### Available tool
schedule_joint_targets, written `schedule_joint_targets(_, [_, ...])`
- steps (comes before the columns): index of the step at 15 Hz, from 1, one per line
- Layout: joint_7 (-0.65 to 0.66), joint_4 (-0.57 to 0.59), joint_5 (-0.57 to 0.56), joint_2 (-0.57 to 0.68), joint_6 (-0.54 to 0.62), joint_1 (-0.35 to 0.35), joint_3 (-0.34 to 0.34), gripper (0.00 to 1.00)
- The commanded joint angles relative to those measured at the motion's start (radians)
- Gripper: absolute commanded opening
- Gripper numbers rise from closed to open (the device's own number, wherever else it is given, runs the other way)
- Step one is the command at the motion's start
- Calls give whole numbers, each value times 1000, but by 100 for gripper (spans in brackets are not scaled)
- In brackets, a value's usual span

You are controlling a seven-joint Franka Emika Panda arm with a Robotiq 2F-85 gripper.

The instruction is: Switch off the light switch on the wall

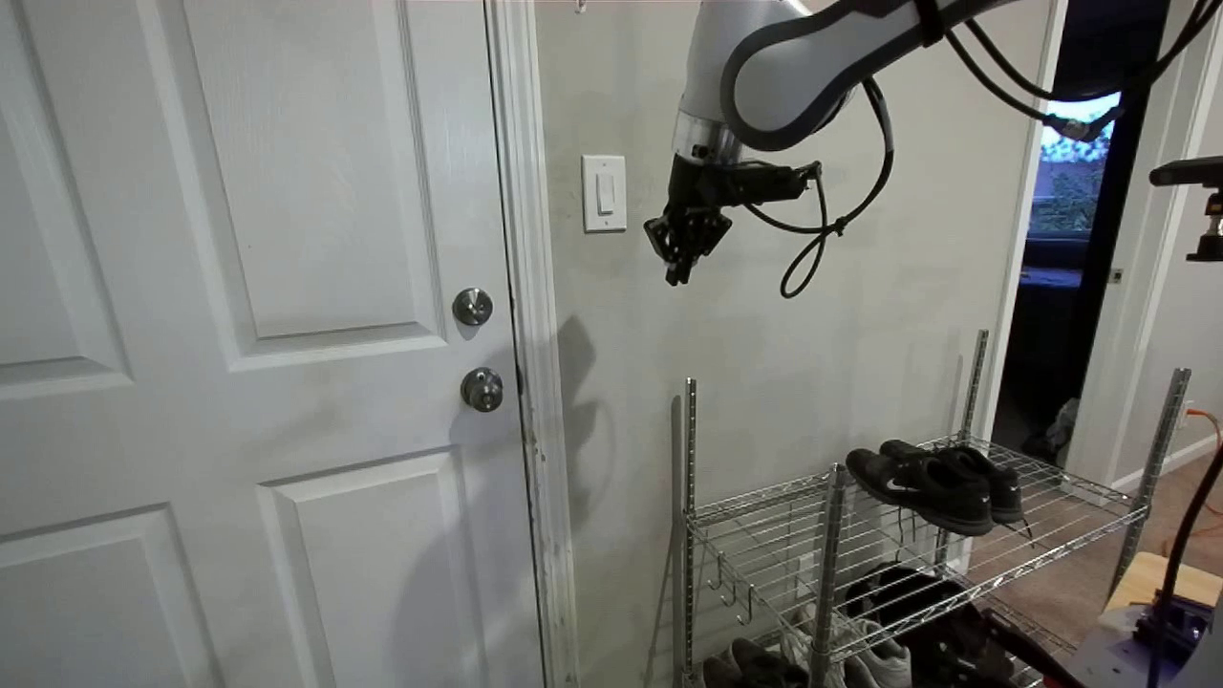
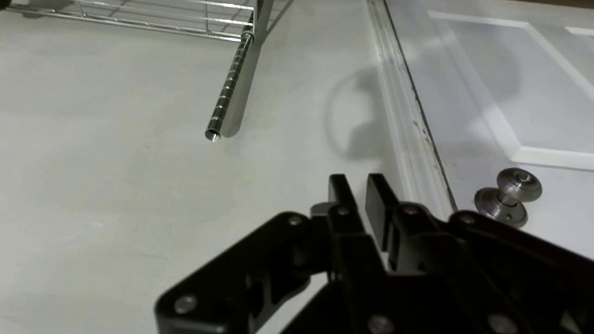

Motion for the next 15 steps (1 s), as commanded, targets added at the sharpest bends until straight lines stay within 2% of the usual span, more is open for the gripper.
schedule_joint_targets(1, [110,-46,-107,5,155,5,-11,0])
schedule_joint_targets(7, [334,-92,-345,24,363,-36,-10,0])
schedule_joint_targets(9, [426,-84,-452,35,406,-58,-14,0])
schedule_joint_targets(15, [619,-65,-664,40,479,-104,-19,0])
